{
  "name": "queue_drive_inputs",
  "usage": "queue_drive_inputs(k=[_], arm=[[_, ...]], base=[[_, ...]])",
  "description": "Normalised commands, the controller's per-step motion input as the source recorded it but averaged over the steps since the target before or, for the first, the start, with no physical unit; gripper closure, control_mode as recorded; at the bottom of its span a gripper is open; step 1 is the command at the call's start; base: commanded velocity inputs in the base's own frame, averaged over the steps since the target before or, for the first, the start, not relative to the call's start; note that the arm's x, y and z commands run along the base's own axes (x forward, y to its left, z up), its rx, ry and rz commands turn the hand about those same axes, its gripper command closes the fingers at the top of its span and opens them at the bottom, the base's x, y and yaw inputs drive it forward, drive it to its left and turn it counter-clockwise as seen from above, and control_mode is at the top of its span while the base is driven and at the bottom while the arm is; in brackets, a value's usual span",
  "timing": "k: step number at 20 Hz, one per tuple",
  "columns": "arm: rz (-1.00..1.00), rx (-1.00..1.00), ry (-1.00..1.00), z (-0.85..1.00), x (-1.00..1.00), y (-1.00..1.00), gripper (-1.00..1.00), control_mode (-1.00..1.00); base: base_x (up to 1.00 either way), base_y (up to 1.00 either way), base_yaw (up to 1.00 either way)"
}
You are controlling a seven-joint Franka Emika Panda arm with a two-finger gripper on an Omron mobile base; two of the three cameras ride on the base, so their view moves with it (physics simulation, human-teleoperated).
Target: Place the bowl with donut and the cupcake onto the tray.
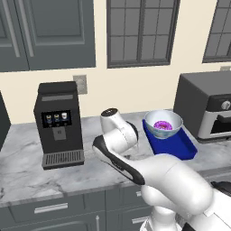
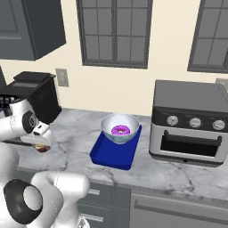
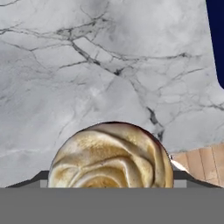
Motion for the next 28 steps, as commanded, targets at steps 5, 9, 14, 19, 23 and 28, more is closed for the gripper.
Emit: queue_drive_inputs(k=[5,9,14,19,23,28], arm=[[0.01,0.13,0.01,0.01,0.34,-0.97,1.0,-1.0],[0.0,0.07,0.06,0.04,0.59,-0.92,1.0,-1.0],[-0.01,0.01,0.1,0.05,0.52,-0.79,1.0,-1.0],[-0.05,0.0,0.13,0.14,0.35,-0.55,1.0,-1.0],[-0.11,0.0,0.1,0.47,0.0,-0.15,1.0,-1.0],[-0.11,-0.01,-0.02,-0.13,-0.03,-0.36,1.0,-1.0]], base=[[0.0,0.0,0.0],[0.0,0.0,0.0],[0.0,0.0,0.0],[0.0,0.0,0.0],[0.0,0.0,0.0],[0.0,0.0,0.0]])
